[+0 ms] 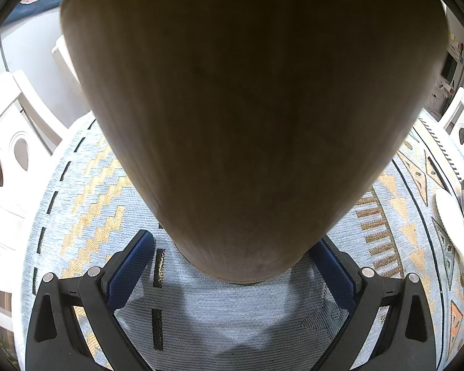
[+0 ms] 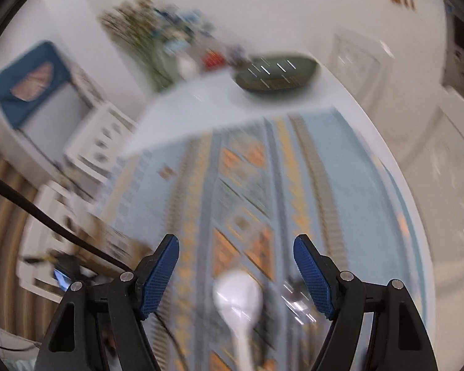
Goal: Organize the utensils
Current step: 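Return the right gripper to the utensils and grasp a silver spoon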
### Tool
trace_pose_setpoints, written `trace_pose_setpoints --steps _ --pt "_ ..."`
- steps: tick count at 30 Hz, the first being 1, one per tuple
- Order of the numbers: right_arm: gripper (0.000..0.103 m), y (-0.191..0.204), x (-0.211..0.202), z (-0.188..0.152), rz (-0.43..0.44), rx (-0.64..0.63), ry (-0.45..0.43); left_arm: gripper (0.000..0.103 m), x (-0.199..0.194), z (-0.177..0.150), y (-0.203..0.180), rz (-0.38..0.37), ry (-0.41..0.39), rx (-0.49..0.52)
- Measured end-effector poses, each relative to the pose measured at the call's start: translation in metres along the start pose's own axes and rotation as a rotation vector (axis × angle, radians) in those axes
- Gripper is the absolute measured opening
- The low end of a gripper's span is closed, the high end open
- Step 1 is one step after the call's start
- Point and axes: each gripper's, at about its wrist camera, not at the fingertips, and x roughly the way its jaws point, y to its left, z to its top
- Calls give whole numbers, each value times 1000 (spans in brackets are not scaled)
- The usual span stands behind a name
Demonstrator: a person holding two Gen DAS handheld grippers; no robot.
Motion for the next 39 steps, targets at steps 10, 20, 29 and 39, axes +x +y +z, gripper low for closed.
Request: trace_pose_setpoints --steps 10,20,29,39 --pt "35 -83 46 -37 -117 218 234 102 -2 -1 3 5 0 0" --pt "29 -110 74 -54 -67 329 353 102 -2 -2 3 5 0 1" --pt "29 -97 88 -52 -114 258 337 102 -2 -2 2 5 0 1" --pt "7 -84 86 -48 -154 190 267 102 -2 -2 2 5 0 1"
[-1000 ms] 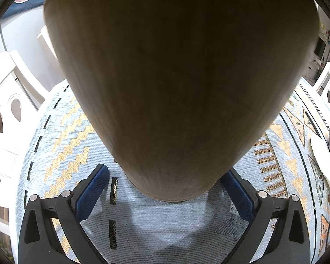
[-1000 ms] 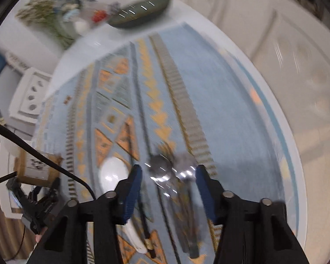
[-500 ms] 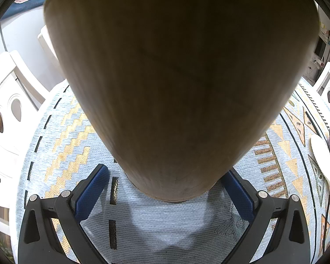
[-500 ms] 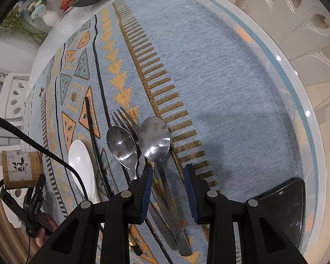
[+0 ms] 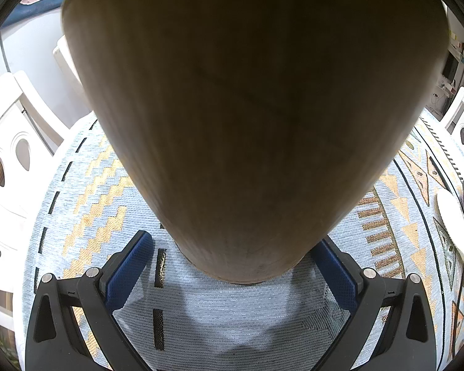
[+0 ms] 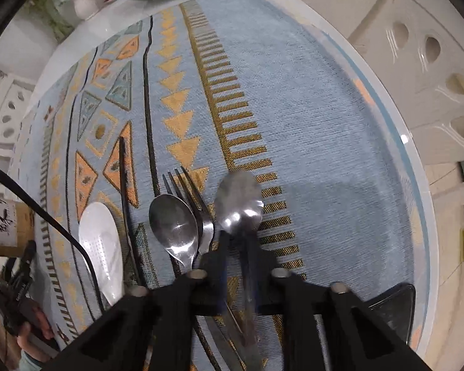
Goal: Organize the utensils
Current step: 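Return the right gripper to the utensils and grasp a silver spoon, then lift the silver spoon, lower it into the wooden cup, open right gripper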
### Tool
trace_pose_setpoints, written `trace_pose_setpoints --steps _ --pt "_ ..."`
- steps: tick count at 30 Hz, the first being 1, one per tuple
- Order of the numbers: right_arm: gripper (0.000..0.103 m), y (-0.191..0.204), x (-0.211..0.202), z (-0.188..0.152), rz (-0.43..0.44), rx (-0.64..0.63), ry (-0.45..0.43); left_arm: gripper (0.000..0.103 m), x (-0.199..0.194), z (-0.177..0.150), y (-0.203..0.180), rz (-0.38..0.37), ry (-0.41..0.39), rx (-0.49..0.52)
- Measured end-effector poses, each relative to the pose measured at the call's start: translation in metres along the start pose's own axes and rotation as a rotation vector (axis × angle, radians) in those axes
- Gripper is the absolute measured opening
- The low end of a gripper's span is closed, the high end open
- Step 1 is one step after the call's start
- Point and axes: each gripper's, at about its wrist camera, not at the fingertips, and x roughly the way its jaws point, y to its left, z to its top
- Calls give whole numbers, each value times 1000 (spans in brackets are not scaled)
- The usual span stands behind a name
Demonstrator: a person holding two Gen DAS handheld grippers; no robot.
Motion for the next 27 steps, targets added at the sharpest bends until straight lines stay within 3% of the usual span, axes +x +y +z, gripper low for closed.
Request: trace_pose_setpoints --steps 10,13,18,21,27 --pt "4 -10 -22 -5 111 50 -78 102 0 0 0 0 0 0" --pt "4 -11 -19 -6 106 59 -58 102 0 0 0 0 0 0" --pt "7 -28 -11 -3 210 159 16 102 0 0 0 1 0 0" --pt "7 -39 -5 -3 229 207 53 102 0 0 -1 1 0 0" --pt "7 -35 -4 -1 216 189 32 102 0 0 0 1 0 0"
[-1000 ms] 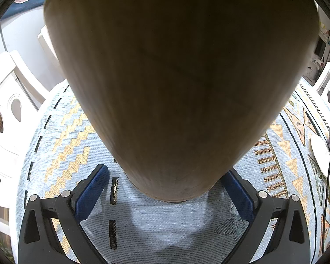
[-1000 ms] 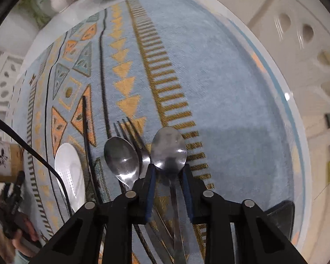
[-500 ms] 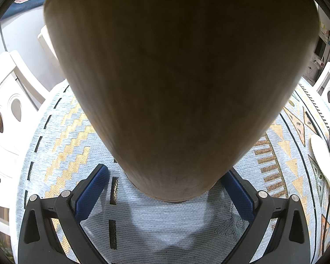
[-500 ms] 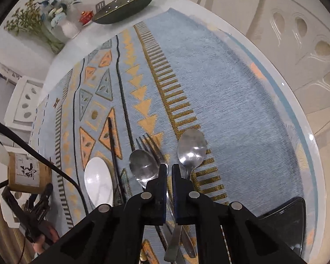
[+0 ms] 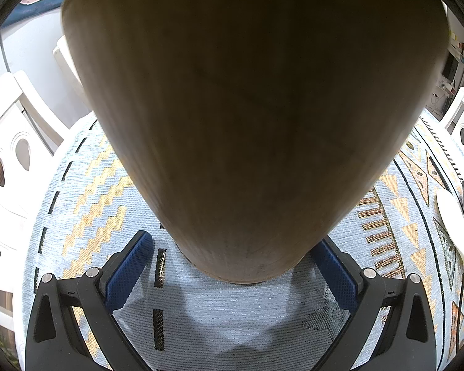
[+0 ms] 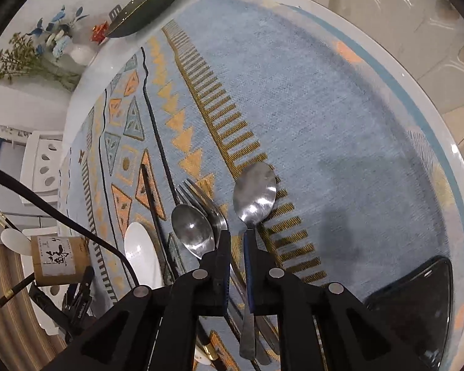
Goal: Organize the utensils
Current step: 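Lift the silver spoon, lower it into the wooden cup, open right gripper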
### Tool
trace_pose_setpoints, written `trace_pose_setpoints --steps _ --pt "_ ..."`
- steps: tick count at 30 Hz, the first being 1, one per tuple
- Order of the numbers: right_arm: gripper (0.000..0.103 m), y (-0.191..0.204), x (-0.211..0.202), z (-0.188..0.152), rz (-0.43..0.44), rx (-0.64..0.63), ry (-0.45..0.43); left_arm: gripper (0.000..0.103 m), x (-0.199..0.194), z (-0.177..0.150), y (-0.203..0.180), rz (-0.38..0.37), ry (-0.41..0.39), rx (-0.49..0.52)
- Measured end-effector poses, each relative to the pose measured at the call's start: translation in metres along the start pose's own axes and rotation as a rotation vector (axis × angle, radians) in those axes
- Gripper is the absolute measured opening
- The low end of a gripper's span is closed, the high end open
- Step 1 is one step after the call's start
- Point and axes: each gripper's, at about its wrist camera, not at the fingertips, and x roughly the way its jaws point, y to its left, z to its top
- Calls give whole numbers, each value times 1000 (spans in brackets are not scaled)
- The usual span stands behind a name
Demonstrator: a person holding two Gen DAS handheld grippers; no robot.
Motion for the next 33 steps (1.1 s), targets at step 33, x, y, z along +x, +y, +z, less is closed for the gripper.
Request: trace_pose_setpoints --steps 33 --pt "2 38 -23 7 -17 -181 -235 102 0 0 0 0 0 0"
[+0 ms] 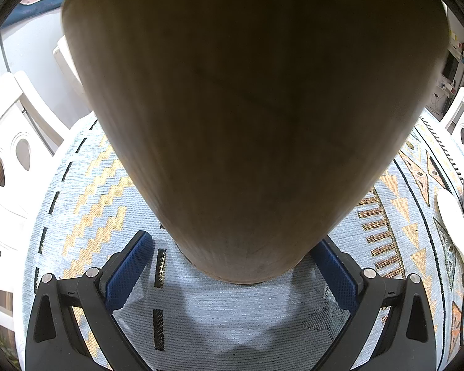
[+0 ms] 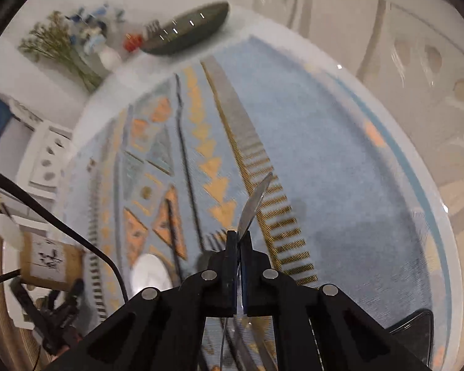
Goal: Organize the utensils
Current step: 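Lift the silver spoon, lower it into the wooden cup, open right gripper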
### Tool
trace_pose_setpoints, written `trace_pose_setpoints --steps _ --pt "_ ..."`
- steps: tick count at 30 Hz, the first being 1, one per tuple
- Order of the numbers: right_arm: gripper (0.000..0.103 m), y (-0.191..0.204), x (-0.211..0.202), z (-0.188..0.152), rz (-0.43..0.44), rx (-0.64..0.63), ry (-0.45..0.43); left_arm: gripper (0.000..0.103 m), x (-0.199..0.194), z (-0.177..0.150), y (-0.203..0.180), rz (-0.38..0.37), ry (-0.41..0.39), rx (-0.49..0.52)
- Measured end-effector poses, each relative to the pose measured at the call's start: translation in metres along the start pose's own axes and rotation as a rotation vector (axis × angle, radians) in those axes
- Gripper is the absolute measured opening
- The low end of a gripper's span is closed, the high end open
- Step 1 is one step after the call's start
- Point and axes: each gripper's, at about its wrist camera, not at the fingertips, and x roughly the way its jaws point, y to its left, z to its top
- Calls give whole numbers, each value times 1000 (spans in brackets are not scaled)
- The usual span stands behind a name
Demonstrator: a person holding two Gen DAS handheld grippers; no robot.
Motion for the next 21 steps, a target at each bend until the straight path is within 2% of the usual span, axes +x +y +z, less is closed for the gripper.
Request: trace_pose_setpoints --steps 4,9,16,21 --pt "2 20 -26 2 59 -27 -69 102 0 0 0 0 0 0" --pt "2 60 -57 12 103 -138 -166 102 0 0 0 0 0 0" --pt "2 154 -90 35 249 -330 -292 102 0 0 0 0 0 0" --pt "2 217 -94 36 370 -445 -313 102 0 0 0 1 0 0"
